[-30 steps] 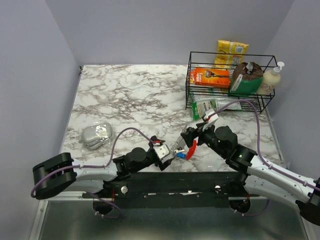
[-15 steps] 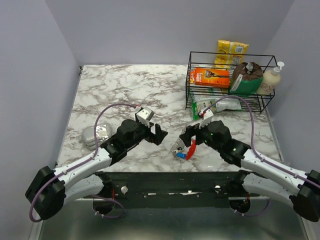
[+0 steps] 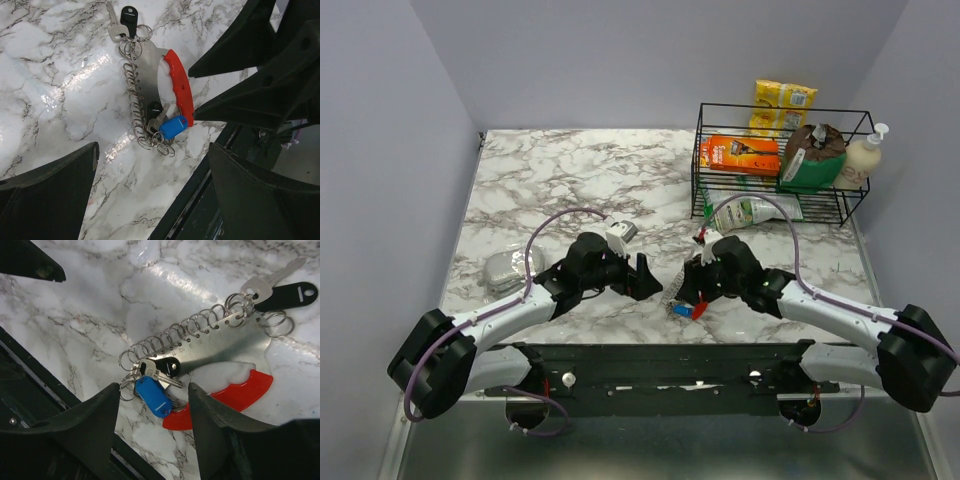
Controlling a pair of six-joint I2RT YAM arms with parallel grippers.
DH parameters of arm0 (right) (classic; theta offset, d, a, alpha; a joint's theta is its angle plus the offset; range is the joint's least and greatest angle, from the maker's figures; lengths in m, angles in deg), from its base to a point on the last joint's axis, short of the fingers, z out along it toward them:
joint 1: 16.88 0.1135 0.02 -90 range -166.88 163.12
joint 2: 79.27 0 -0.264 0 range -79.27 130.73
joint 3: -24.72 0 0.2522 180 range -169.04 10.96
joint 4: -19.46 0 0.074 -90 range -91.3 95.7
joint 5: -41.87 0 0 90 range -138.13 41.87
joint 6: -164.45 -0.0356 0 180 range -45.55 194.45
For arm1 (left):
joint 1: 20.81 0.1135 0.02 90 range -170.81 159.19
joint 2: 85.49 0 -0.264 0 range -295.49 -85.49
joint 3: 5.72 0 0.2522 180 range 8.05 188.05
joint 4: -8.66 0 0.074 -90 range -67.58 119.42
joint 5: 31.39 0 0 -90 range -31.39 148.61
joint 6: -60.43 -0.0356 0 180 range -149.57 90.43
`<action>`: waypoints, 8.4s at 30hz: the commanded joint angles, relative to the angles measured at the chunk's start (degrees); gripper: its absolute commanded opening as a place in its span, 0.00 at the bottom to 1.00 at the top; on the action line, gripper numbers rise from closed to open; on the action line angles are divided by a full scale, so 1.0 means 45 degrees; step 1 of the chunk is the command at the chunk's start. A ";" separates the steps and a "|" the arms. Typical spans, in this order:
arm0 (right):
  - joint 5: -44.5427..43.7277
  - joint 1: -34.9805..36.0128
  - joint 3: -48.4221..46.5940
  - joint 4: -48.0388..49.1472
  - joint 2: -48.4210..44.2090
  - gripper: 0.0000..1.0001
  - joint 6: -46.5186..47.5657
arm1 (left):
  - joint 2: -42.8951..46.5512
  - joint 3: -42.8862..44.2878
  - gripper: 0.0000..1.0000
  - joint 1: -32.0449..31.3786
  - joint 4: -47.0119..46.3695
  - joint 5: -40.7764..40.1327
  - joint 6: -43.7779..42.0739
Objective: Put the keys on the keyring
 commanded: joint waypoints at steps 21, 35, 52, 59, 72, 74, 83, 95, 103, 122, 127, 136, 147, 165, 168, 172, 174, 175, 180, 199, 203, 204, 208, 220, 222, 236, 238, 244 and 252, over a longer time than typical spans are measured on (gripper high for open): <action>0.1913 0.0508 -0.0178 -0.0700 0.2438 0.43 -0.0456 | -0.2029 0.0149 0.93 -0.0298 -0.0313 0.0512 0.0048; 0.2441 0.0547 -0.0177 0.0023 0.2339 0.10 -0.0710 | -0.2088 0.0286 0.92 -0.0298 0.0000 0.0160 -0.0225; 0.2072 0.0821 -0.0333 0.0005 0.2128 0.13 -0.0476 | -0.1053 0.0423 0.92 -0.0279 0.0800 -0.0348 -0.0753; -0.0075 0.0821 -0.0412 -0.0426 -0.0798 0.17 -0.0749 | -0.0487 0.0364 0.94 -0.0279 0.0956 -0.0738 -0.0928; -0.4196 0.0801 0.1209 -0.1011 -0.6584 0.38 -0.1277 | 0.1466 0.0696 0.99 -0.0279 0.2226 -0.3041 -0.2042; -0.4355 0.0801 0.1423 -0.1051 -0.7287 0.42 -0.1296 | 0.1798 0.0813 0.99 -0.0279 0.2478 -0.3432 -0.2198; -0.5488 0.0801 0.1483 -0.1597 -0.8324 0.45 -0.1316 | 0.3028 0.0755 0.99 -0.0279 0.2930 -0.5776 -0.1848; -0.5488 0.0801 0.1171 -0.1598 -0.8812 0.84 -0.0652 | 0.4689 0.0286 0.99 -0.0298 0.2930 -0.9096 -0.0617; -0.5429 0.0820 0.1171 -0.1422 -0.9106 1.00 -0.0437 | 0.5275 0.0071 0.99 -0.0279 0.2890 -1.0074 -0.0109; -0.5351 0.0801 0.1385 -0.0622 -0.8794 1.00 0.0012 | 0.6213 -0.0632 0.99 -0.0279 0.2442 -1.0641 -0.0167; -0.5410 0.0801 0.1288 -0.0504 -0.8598 1.00 0.0149 | 0.6018 -0.0185 0.99 -0.0279 0.2792 -1.0408 -0.0498; -0.5527 0.0801 0.1073 0.0022 -0.8091 1.00 0.0500 | 0.5745 0.1670 0.99 -0.0279 0.3808 -0.9977 -0.1259; -0.5566 0.0801 0.0311 0.0199 -0.7738 1.00 0.1184 | 0.6018 0.3586 0.99 -0.0279 0.5312 -0.7270 -0.2763; -0.5839 0.0801 -0.0879 0.0609 -0.8090 1.00 0.1985 | 0.5959 0.4973 0.99 -0.0279 0.6972 -0.8062 -0.3819; -0.5723 0.0801 -0.0958 0.0667 -0.8168 1.00 0.2063 | 0.5998 0.4954 0.99 -0.0299 0.7050 -0.8199 -0.3878; -0.5548 0.0801 -0.1134 0.0786 -0.8168 1.00 0.2102 | 0.6076 0.4993 0.99 -0.0279 0.7071 -0.8220 -0.3917; -0.5469 0.0801 -0.1154 0.0844 -0.8168 1.00 0.2141 | 0.6076 0.4935 0.99 -0.0279 0.7012 -0.8181 -0.3956; -0.5469 0.0801 -0.1154 0.0921 -0.8149 1.00 0.2180 | 0.6096 0.4934 0.99 -0.0279 0.6973 -0.8200 -0.3956; -0.5508 0.0801 -0.1077 0.0942 -0.8071 1.00 0.2258 | 0.6018 0.4778 0.99 -0.0299 0.6934 -0.8141 -0.3976; -0.7636 0.0801 0.0662 0.1488 -0.7212 1.00 0.2258 | 0.3735 0.4154 0.99 -0.0260 0.6584 -0.7849 -0.3293; -0.8279 0.0801 0.0858 0.1859 -0.6900 1.00 0.2297 | 0.3128 0.4075 0.98 -0.0260 0.6329 -0.7556 -0.3136; -0.8378 0.0801 0.0897 0.1879 -0.6860 1.00 0.2278 | 0.2992 0.4056 0.99 -0.0260 0.6251 -0.7555 -0.3117; -0.8866 0.0801 0.1170 0.2054 -0.6626 1.00 0.2220 | 0.2309 0.3978 0.99 -0.0201 0.5939 -0.7458 -0.2863; -0.9570 0.0801 0.1678 0.2347 -0.5825 1.00 0.1771 | 0.1077 0.3236 0.99 0.0696 0.4377 -0.6814 -0.1867; -0.9726 0.0781 0.1698 0.2367 -0.5591 1.00 0.1634 | 0.0901 0.3177 0.99 0.0892 0.4239 -0.6618 -0.1808; -0.7838 -0.0817 0.1640 0.2621 -0.4536 1.00 0.0483 | 0.0783 0.2006 0.99 0.4405 0.2364 -0.4763 -0.0461; -0.7288 -0.1638 0.1639 0.2641 -0.4380 1.00 0.0111 | 0.0861 0.1752 0.99 0.5242 0.1938 -0.4218 -0.0169; -0.6251 -0.3358 0.1386 0.2719 -0.3852 1.00 -0.0554 | 0.1271 0.0893 0.99 0.6672 0.1311 -0.4137 0.0456; -0.5547 -0.4238 0.1385 0.2660 -0.4066 1.00 -0.0925 | 0.1955 0.0461 0.99 0.7240 0.1015 -0.4078 0.0536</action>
